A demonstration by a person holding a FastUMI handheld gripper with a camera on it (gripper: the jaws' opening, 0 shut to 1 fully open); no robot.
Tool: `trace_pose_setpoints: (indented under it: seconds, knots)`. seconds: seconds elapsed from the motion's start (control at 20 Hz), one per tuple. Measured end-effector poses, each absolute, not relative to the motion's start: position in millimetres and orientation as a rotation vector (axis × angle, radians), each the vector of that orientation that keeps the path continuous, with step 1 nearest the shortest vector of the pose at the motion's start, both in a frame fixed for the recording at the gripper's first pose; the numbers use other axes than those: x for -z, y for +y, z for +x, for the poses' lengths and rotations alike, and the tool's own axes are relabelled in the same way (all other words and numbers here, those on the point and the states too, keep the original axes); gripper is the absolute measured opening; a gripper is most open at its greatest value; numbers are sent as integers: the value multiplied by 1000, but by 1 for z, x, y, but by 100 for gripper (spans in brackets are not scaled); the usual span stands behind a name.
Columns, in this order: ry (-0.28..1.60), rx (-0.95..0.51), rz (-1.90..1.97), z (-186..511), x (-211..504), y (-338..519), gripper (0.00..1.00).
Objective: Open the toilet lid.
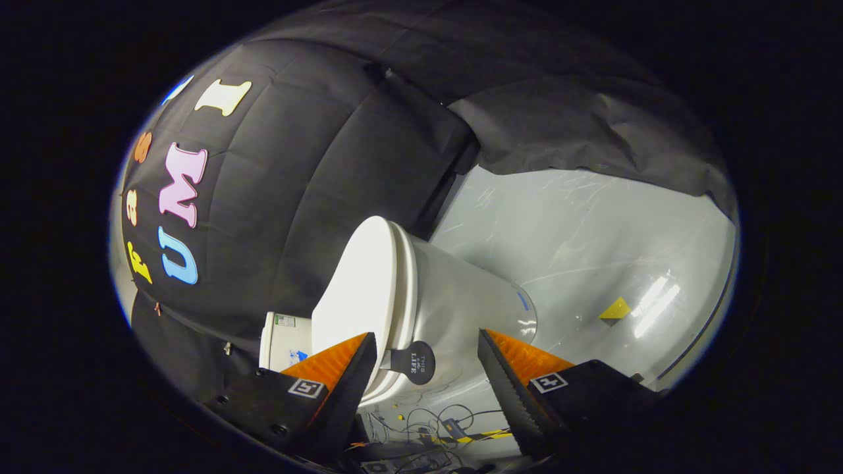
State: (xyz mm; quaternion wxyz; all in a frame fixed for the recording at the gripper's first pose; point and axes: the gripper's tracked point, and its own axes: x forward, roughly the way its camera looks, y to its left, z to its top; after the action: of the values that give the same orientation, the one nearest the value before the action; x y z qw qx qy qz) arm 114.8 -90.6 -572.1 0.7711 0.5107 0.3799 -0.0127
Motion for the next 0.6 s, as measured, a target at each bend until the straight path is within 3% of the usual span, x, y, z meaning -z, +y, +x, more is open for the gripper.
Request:
trace_pose_setpoints:
  seconds: [0.2,0.55,0.6]
  knots:
    - [900,10,1098,114,588,-67,93]
    - [891,-34,1140,118,582,-60,12]
    - [891,-39,1130,119,579,-58,12]
